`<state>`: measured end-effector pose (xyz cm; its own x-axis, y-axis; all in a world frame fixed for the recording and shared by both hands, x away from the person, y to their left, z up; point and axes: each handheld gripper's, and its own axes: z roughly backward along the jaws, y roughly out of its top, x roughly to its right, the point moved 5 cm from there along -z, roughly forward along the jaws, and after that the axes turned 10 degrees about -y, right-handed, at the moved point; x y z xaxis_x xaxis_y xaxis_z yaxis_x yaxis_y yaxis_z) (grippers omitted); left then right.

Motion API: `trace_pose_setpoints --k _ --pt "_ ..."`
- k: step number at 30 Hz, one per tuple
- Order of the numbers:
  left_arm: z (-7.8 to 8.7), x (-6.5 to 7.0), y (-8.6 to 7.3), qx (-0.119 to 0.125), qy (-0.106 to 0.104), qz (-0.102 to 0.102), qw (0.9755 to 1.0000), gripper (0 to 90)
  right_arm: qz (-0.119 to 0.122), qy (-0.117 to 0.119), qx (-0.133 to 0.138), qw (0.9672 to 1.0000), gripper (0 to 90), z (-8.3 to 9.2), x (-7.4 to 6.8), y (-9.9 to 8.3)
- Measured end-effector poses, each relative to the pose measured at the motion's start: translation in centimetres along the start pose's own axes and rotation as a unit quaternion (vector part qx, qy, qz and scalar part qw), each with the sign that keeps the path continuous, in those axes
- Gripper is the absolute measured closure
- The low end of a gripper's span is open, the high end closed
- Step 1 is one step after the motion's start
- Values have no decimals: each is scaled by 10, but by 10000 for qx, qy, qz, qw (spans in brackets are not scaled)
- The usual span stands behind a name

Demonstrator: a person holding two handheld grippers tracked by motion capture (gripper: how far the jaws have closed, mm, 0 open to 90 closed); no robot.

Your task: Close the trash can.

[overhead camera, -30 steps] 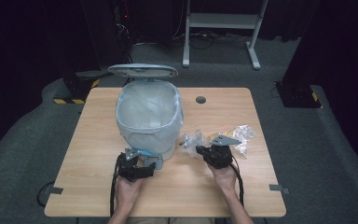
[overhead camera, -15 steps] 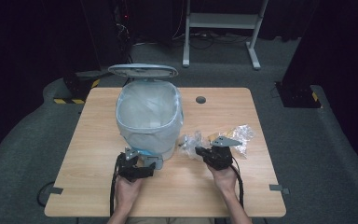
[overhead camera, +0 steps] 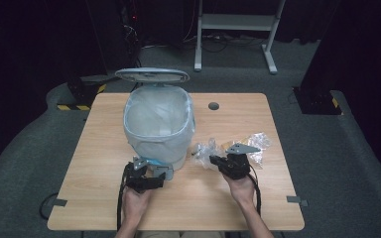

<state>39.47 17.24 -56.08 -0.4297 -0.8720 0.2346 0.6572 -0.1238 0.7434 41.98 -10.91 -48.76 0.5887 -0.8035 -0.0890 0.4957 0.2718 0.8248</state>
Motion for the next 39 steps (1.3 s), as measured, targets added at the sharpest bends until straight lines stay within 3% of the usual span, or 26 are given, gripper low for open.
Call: trace_pose_setpoints --k 10,15,28,39 --pt "0 0 0 6 -8 5 10000 31 166 1 76 9998 882 15 -5 3" --pt "0 0 0 -13 -11 -11 10000 32 60 1 50 10000 885 15 -2 3" --pt "0 0 0 -15 -14 -13 10000 32 90 85 352 9993 887 41 -4 24" --pt "1 -1 0 -55 -14 -48 10000 32 143 116 464 9988 888 53 -7 36"
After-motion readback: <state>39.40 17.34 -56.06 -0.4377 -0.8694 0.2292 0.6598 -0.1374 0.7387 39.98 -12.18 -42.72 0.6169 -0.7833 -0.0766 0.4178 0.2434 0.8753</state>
